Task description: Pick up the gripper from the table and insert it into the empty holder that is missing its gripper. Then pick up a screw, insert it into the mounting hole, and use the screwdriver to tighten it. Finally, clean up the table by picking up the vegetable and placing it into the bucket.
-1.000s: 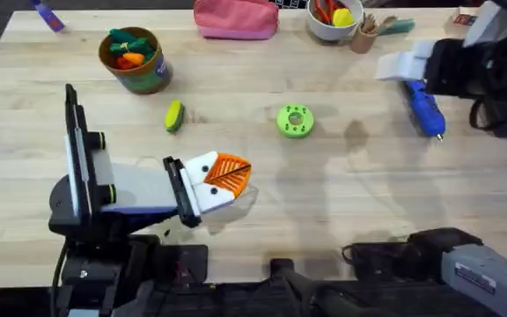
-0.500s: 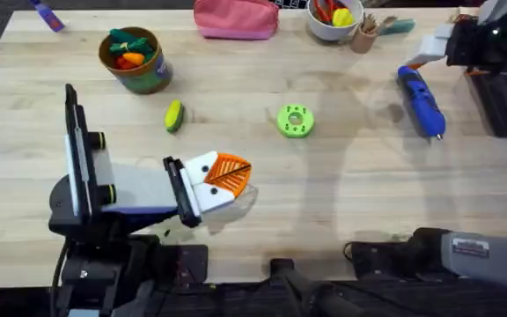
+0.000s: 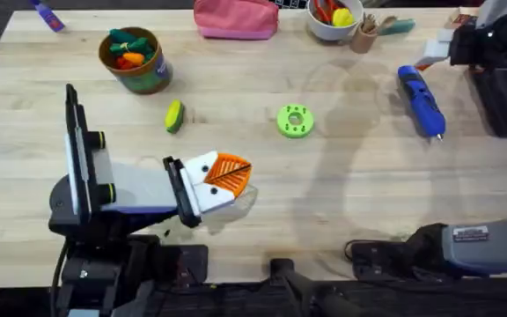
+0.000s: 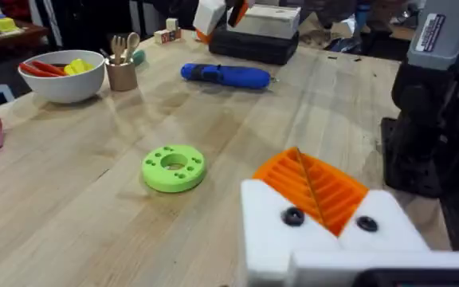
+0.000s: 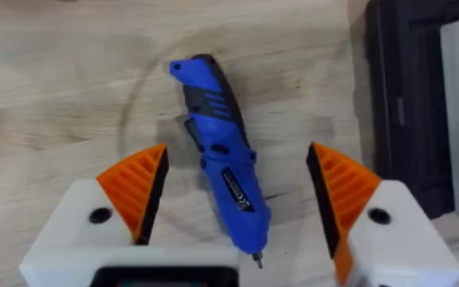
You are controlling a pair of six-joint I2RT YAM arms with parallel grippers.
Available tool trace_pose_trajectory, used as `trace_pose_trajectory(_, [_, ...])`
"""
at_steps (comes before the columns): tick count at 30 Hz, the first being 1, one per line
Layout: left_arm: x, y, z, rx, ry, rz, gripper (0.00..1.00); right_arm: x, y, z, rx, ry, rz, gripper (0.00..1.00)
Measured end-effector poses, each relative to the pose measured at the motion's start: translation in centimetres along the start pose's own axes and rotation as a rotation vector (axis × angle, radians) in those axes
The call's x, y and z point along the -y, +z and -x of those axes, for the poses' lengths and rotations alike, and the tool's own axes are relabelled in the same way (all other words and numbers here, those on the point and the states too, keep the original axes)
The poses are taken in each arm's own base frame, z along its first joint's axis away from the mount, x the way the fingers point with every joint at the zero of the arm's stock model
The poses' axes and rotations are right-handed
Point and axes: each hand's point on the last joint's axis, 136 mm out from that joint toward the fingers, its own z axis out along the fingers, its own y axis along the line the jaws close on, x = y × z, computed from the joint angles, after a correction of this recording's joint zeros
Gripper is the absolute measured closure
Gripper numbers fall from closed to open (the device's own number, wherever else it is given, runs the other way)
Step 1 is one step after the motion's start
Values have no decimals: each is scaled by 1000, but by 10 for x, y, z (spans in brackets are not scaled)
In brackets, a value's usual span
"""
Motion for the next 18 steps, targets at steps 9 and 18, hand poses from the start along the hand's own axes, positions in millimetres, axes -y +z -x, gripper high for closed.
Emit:
trace_pose_trajectory(9, [-1,0,0,0,0,3,985,-5,43,-11,-80,-69,6,9])
trace_pose_trajectory(18, [-1,0,0,0,0,4,985,-8,64,-22,-137,-127,19,8])
